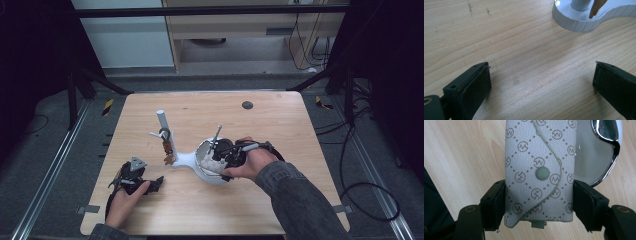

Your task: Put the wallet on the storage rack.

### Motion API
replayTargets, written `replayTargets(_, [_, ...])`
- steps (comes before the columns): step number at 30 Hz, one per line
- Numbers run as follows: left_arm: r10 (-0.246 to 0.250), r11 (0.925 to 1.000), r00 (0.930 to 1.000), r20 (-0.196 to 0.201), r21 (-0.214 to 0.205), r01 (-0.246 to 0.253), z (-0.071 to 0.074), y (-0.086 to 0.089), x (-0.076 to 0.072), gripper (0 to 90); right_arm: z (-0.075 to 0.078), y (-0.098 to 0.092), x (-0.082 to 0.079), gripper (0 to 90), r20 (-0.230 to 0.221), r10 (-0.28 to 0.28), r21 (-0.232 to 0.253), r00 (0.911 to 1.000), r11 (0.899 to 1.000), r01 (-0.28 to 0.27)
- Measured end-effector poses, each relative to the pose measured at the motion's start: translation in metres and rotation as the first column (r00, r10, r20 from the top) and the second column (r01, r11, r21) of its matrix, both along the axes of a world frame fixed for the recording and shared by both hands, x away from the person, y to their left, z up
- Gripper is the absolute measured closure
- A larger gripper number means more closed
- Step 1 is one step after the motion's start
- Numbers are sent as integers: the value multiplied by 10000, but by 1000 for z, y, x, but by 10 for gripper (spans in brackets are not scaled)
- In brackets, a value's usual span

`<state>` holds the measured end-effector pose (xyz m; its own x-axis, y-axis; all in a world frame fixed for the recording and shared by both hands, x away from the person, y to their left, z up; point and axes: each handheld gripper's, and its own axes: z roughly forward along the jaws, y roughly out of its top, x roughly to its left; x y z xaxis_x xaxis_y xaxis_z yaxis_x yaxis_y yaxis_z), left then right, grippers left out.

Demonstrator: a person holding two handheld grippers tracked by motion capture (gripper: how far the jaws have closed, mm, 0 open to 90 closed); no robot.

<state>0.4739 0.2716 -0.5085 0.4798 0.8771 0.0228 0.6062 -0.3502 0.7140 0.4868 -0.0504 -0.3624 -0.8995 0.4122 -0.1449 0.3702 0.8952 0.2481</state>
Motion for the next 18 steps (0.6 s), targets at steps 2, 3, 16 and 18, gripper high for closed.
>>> replayTargets(2, [2, 10000, 10000, -3, -4, -2, 0, 0, 0, 9, 0, 2, 2, 314, -52, -22, -60, 10000, 10000, 21])
replayTargets(3, [2, 10000, 10000, -10, 7, -2, 0, 0, 0, 9, -1, 2, 2, 314, -61, -37, -45, 10000, 10000, 37])
replayTargets(16, [-1, 10000, 10000, -14, 11, 1, 0, 0, 0, 8, -3, 3, 7, 314, -242, -132, -76, 9996, 9999, 131])
replayTargets(18, [-1, 10000, 10000, -13, 12, 1, 0, 0, 0, 8, -3, 4, 7, 314, -265, -209, -89, 9994, 9997, 207])
